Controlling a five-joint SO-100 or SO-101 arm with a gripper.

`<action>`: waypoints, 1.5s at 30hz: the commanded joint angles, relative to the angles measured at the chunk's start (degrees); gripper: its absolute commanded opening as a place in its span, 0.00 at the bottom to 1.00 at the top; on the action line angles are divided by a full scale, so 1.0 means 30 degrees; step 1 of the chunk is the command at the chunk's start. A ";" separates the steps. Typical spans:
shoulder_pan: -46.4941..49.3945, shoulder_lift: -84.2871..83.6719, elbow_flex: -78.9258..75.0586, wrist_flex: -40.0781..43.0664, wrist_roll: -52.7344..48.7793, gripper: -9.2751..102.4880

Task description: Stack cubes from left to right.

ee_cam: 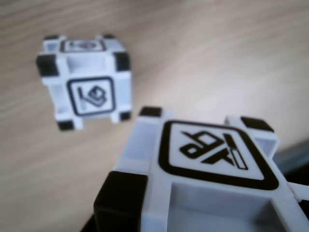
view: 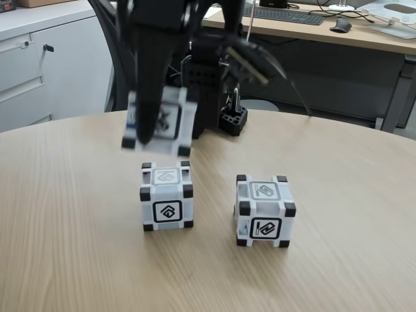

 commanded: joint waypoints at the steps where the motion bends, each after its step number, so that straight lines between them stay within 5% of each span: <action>1: 0.0322 -0.0967 -0.0264 0.0000 -0.0059 0.08; 18: -0.0029 -0.2021 -0.0234 0.0176 0.0557 0.08; 26: -0.0029 -0.2314 -0.0498 0.3779 0.0088 0.08; 37: -0.0029 -0.2314 -0.0293 0.3779 -0.0059 0.08; 45: -0.0029 -0.2021 -0.0264 0.3867 -0.0791 0.21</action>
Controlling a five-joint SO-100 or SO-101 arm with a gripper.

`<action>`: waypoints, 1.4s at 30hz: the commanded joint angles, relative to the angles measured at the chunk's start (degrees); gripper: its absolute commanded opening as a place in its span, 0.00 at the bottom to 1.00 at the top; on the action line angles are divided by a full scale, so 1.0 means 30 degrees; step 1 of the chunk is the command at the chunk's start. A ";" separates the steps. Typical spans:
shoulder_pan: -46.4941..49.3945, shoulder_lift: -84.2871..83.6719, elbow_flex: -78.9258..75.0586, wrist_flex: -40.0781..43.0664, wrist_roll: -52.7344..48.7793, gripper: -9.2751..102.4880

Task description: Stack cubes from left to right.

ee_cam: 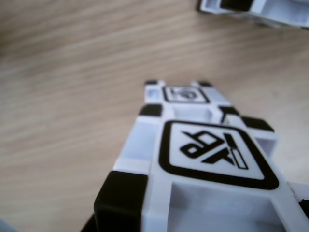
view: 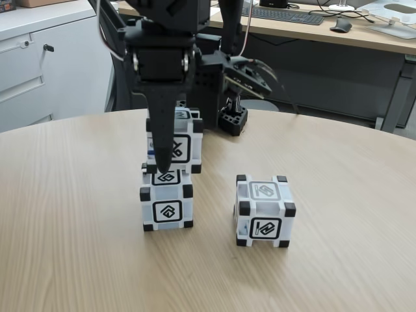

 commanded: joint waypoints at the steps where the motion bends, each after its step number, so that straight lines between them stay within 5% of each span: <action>1: -0.0117 0.0381 -0.0264 0.0117 -0.0293 0.24; 8: -0.0117 0.0381 -0.0264 0.0088 -0.0322 0.35; 23: -0.0264 0.0410 -0.0234 -0.0029 0.1699 0.41; 42: -0.8291 0.0410 -0.0234 -0.0029 0.7588 0.43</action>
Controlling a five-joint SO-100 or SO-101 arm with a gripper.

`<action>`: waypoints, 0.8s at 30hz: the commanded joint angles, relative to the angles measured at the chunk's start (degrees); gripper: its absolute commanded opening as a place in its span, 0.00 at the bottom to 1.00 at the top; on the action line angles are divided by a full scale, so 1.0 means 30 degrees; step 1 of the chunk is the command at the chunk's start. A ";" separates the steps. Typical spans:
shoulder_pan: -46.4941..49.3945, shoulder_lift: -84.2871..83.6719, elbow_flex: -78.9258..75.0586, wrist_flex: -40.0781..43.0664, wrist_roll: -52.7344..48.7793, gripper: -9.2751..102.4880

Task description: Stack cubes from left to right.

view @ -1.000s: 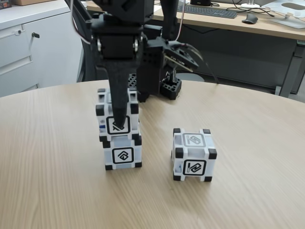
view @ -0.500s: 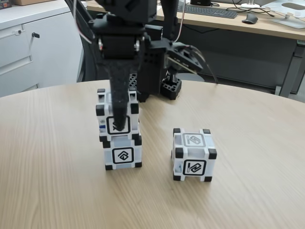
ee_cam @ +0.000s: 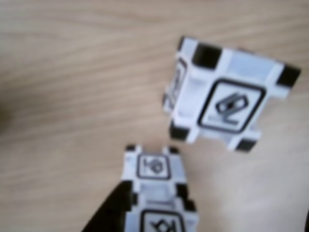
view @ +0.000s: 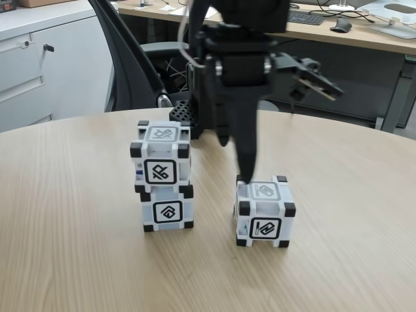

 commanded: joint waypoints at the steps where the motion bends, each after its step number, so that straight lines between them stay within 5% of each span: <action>1: -0.0645 0.0410 -0.0234 -0.0176 0.0850 0.43; 24: -0.2197 0.0000 -0.0234 -0.2168 0.1641 0.52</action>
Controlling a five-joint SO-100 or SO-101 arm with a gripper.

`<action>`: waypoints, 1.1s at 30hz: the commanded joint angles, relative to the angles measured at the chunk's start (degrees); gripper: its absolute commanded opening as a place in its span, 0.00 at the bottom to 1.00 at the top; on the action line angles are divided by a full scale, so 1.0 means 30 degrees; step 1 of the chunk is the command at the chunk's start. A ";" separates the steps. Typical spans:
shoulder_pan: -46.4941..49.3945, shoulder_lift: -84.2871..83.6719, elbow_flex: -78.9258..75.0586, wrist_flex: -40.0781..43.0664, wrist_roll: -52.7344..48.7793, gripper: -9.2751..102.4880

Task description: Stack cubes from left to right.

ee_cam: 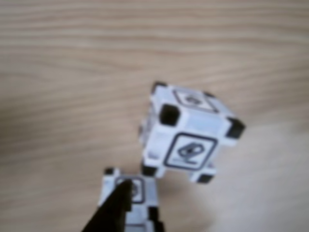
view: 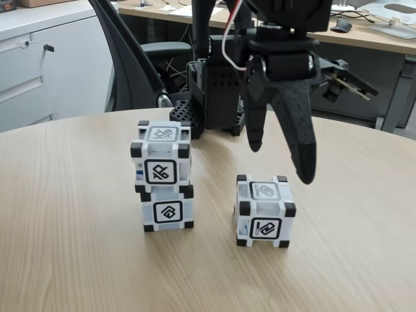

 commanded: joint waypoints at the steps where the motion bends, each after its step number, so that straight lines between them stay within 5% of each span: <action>1: 0.0205 0.0029 -0.0234 -0.0527 -0.0059 0.52; 25: 0.0205 -0.7559 -0.0557 -0.0557 0.1992 0.50; 33: 0.0205 -0.7822 -0.0586 -0.2812 0.2285 0.22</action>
